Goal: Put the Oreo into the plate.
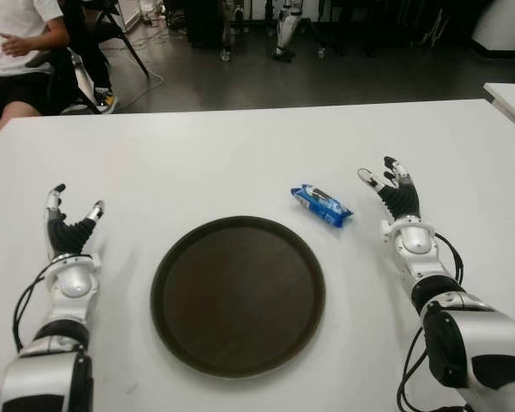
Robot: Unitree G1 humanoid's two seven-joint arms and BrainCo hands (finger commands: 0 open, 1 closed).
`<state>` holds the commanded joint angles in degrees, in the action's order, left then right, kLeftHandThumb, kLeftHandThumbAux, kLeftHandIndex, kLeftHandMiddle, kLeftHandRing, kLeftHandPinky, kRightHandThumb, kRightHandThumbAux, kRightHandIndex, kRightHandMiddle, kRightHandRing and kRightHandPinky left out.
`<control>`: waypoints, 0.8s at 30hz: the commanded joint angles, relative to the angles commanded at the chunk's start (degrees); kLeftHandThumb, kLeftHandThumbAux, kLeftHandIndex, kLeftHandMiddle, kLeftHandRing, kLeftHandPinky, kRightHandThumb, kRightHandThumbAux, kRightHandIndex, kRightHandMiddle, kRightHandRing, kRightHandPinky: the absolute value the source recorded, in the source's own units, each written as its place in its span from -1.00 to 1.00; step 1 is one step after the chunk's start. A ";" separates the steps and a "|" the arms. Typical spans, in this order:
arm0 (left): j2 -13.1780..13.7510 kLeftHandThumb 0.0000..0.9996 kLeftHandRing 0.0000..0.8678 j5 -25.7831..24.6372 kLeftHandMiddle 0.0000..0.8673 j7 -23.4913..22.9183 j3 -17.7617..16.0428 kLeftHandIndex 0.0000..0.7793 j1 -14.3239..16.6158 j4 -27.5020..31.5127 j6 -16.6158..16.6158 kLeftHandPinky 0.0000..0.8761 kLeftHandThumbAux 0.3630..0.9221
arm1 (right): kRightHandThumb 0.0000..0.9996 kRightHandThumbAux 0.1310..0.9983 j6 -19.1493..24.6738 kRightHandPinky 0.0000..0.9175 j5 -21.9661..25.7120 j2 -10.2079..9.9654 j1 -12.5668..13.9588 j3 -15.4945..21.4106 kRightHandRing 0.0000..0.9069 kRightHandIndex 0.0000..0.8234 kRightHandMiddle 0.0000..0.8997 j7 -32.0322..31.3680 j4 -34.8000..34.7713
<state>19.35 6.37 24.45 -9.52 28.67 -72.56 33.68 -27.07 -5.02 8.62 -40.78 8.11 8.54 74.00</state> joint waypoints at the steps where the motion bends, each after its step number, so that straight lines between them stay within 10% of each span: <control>1: 0.00 -1.00 -0.98 -0.04 -0.96 0.00 -0.04 -0.96 -0.03 0.01 0.00 -0.95 0.20 | -0.96 -0.10 -0.09 -0.94 -0.22 0.06 0.02 -0.20 -0.89 -0.76 -0.81 0.21 -0.02; 24: 0.16 -1.00 -0.99 0.09 -0.94 -0.25 0.33 -0.95 -0.17 0.27 -0.39 -0.97 0.18 | -0.92 0.00 -2.52 -0.93 -5.24 1.10 0.31 -5.45 -0.90 -0.87 -0.81 4.23 -0.57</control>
<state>19.51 6.45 24.20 -9.20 28.50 -72.29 33.29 -29.58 -10.26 9.73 -40.47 2.67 12.77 73.43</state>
